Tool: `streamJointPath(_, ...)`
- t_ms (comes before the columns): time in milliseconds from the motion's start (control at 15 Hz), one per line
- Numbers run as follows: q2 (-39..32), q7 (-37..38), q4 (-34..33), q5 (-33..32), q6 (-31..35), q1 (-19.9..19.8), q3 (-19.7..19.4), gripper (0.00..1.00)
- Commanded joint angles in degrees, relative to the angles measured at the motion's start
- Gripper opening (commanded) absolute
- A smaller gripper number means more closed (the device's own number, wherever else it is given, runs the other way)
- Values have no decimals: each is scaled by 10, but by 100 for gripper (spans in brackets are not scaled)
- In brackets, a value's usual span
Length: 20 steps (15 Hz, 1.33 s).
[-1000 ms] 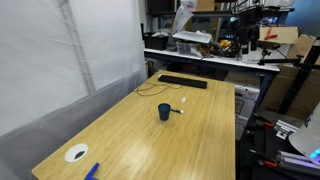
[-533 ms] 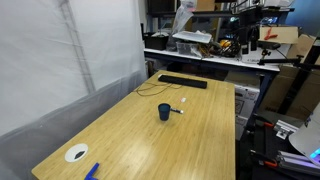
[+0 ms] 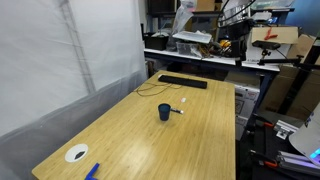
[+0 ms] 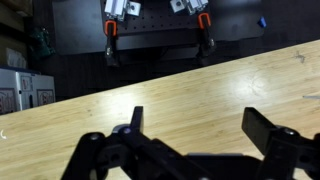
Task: Move the cup to the left
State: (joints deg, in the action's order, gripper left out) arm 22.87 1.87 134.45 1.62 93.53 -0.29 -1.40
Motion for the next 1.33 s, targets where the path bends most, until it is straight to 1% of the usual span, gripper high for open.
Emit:
streamJointPath(0, -30, -42, -20, 9, 33, 21, 13, 100)
streamJointPath(267, -50, -55, -30, 20, 122, 54, 39, 100)
streamJointPath(333, -60, -60, -39, 25, 128, 62, 45, 100)
streamJointPath(400, -44, -38, -21, 15, 118, 55, 45, 100)
streamJointPath(533, -53, -40, -28, 16, 127, 62, 51, 100)
streamJointPath(933, -56, -46, -30, 16, 127, 61, 48, 100)
streamJointPath(1067, -76, -67, -39, 13, 153, 65, 49, 100)
streamJointPath(1267, -113, -96, -56, 10, 211, 70, 54, 100)
